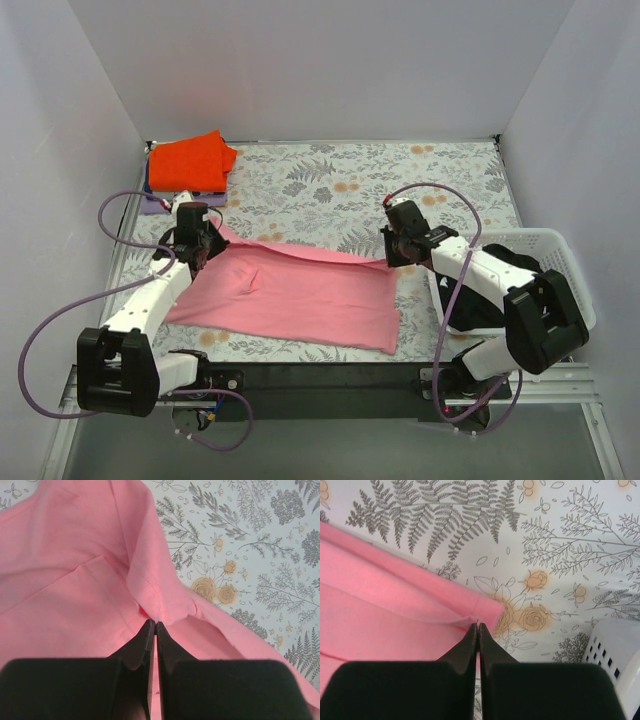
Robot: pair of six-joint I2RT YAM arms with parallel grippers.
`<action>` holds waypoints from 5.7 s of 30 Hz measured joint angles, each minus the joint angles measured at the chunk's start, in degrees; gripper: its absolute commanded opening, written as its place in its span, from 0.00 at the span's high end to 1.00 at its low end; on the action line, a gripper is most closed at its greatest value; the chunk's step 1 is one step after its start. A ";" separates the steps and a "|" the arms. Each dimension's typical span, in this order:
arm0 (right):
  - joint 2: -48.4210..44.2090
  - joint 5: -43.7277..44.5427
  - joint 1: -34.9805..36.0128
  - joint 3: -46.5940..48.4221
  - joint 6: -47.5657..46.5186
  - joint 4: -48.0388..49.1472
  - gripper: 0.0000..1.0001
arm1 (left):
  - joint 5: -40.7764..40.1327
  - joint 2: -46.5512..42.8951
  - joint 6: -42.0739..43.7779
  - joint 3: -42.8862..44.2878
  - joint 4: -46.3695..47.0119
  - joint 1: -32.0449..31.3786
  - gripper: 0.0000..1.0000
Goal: Fold and stack the t-shirts
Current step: Fold the tshirt
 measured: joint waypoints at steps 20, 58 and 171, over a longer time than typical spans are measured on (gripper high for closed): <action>-7.80 6.51 10.19 -3.37 2.51 -10.05 0.99 | -3.56 -11.82 -1.49 -3.72 -8.74 0.00 1.00; -17.86 9.01 23.58 -4.74 9.53 -20.65 0.41 | -1.25 -22.86 -6.49 2.91 -19.63 0.00 0.47; 55.04 -4.96 35.93 60.35 -4.74 8.28 0.83 | 20.81 1.33 1.66 0.02 2.69 31.54 0.32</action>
